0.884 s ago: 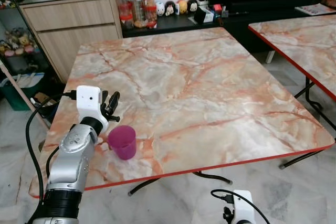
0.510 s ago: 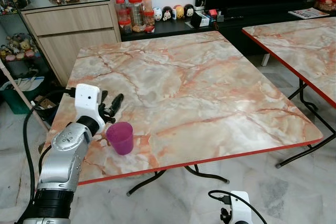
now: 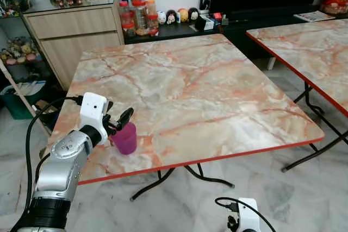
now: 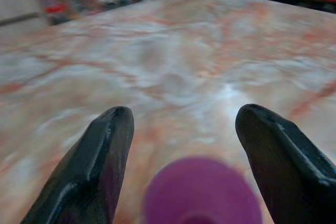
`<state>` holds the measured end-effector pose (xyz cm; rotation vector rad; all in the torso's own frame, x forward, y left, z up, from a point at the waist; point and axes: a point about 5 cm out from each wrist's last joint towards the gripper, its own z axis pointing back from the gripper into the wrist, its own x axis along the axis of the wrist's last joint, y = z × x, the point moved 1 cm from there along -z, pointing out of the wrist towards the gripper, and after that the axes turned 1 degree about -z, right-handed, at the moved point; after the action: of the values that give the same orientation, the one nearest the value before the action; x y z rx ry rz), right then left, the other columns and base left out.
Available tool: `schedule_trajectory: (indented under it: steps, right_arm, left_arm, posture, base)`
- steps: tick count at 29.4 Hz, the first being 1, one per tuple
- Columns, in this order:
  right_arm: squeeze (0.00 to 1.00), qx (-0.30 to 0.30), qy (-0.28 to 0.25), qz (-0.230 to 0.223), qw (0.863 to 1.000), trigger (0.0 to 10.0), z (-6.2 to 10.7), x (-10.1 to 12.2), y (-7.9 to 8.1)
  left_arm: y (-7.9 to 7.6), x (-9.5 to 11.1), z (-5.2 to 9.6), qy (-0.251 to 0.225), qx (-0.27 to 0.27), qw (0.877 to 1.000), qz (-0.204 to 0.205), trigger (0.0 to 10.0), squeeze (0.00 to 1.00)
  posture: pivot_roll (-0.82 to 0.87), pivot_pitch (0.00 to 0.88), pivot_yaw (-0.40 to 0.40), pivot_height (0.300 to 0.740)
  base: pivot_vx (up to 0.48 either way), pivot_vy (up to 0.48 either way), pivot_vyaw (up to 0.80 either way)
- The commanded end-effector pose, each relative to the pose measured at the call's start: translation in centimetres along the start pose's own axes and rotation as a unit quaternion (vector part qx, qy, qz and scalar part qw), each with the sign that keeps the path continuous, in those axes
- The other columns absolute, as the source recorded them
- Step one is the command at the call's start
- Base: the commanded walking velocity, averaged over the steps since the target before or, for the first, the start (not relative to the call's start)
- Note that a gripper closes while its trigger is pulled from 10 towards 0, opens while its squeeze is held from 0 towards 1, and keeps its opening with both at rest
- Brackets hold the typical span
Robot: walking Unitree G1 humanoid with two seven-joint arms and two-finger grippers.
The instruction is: Setting the table
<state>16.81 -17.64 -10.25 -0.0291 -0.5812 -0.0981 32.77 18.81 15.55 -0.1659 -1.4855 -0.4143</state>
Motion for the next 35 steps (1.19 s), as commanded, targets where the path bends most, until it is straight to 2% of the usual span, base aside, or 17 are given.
schedule_trajectory:
  steps: [1, 6, 18, 20, 29, 35]
  right_arm:
    - [0.00, 0.003, -0.016, 0.002, 1.000, 10.0, -0.2, 1.2, 0.1]
    - [0.00, 0.002, -0.016, 0.000, 1.000, 10.0, -0.2, 1.1, 0.1]
    - [0.00, 0.007, -0.016, 0.000, 1.000, 10.0, -0.2, 1.2, 0.4]
    - [0.00, 0.008, -0.016, 0.000, 1.000, 10.0, -0.2, 1.3, 0.4]
    - [0.00, 0.007, -0.015, -0.002, 1.000, 10.0, -0.2, 1.2, 0.4]
    - [0.00, 0.006, -0.016, -0.005, 1.000, 10.0, -0.2, 1.2, 0.4]
  left_arm:
    - [0.8, -1.8, 0.5, 0.047, 0.021, 0.999, -0.004, 10.0, 0.00]
    - [0.5, -1.6, 0.2, 0.041, 0.021, 0.999, 0.010, 10.0, 0.00]
    - [-0.7, -0.9, -0.9, 0.027, 0.001, 1.000, 0.011, 10.0, 0.00]
    - [-1.0, -0.6, -1.4, 0.026, -0.005, 1.000, 0.005, 10.0, 0.00]
    - [-0.7, -0.6, -3.0, 0.050, 0.008, 0.998, -0.020, 10.0, 0.00]
    - [-0.1, -0.8, -3.5, 0.068, 0.021, 0.997, -0.026, 10.0, 0.00]
  posture:
    - [0.10, 0.000, 0.043, 0.740]
    - [0.09, 0.000, 0.044, 0.740]
    - [0.09, 0.000, 0.045, 0.740]
    - [0.09, 0.000, 0.046, 0.740]
    - [0.09, 0.000, 0.055, 0.740]
    - [0.08, 0.000, 0.058, 0.740]
  base:
    - [0.000, 0.000, 0.00]
    - [0.000, 0.000, 0.00]
    - [0.000, 0.000, 0.00]
    - [0.000, 0.000, 0.00]
    - [0.000, 0.000, 0.00]
    - [0.000, 0.000, 0.00]
